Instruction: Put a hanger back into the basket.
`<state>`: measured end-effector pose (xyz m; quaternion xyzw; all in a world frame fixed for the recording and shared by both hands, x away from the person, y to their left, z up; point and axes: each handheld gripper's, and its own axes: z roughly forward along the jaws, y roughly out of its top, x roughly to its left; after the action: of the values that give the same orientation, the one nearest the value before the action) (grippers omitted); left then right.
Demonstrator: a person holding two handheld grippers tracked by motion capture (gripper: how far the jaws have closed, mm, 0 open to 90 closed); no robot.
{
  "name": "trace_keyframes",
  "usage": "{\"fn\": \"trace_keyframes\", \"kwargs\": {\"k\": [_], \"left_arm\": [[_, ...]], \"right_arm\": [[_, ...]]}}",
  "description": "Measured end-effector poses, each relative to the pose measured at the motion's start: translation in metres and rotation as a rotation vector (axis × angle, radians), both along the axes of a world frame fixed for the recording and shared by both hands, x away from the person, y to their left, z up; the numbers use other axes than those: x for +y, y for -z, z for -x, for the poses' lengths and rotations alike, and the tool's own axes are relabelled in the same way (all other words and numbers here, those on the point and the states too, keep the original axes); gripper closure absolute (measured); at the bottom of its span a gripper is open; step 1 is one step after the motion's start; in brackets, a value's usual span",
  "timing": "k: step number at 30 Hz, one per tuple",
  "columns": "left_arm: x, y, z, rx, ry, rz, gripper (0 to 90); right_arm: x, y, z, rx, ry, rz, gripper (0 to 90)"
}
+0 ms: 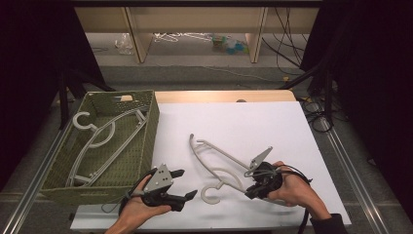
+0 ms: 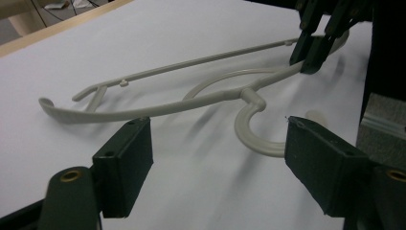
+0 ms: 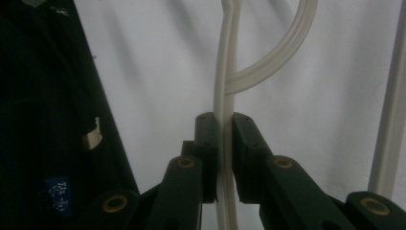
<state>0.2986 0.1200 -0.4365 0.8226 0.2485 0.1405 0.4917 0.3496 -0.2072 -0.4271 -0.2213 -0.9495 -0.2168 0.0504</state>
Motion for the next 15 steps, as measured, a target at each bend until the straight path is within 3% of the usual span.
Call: {"fn": "trace_keyframes", "kwargs": {"k": [4,6,10,11,12,15], "left_arm": [[-0.009,0.003,-0.012,-0.048,0.017,-0.08,27.7],[-0.013,0.004,-0.018,-0.036,0.042,-0.086,28.8],[-0.016,0.003,-0.024,-0.068,0.073,-0.137,30.1],[-0.016,0.004,-0.026,-0.087,0.098,-0.17,31.1],[-0.018,0.006,-0.026,-0.086,0.12,-0.172,31.5],[-0.024,0.013,-0.029,-0.098,0.168,-0.238,34.1]], "right_arm": [[-0.002,-0.007,0.004,0.0,-0.031,-0.024,82.1],[-0.002,-0.011,0.008,-0.002,-0.049,-0.041,82.1],[0.001,-0.016,0.012,0.006,-0.08,-0.065,82.1],[0.002,-0.016,0.012,0.011,-0.086,-0.075,82.1],[0.003,-0.016,0.013,0.024,-0.091,-0.083,82.1],[0.005,-0.015,0.013,0.015,-0.101,-0.075,82.1]]}}
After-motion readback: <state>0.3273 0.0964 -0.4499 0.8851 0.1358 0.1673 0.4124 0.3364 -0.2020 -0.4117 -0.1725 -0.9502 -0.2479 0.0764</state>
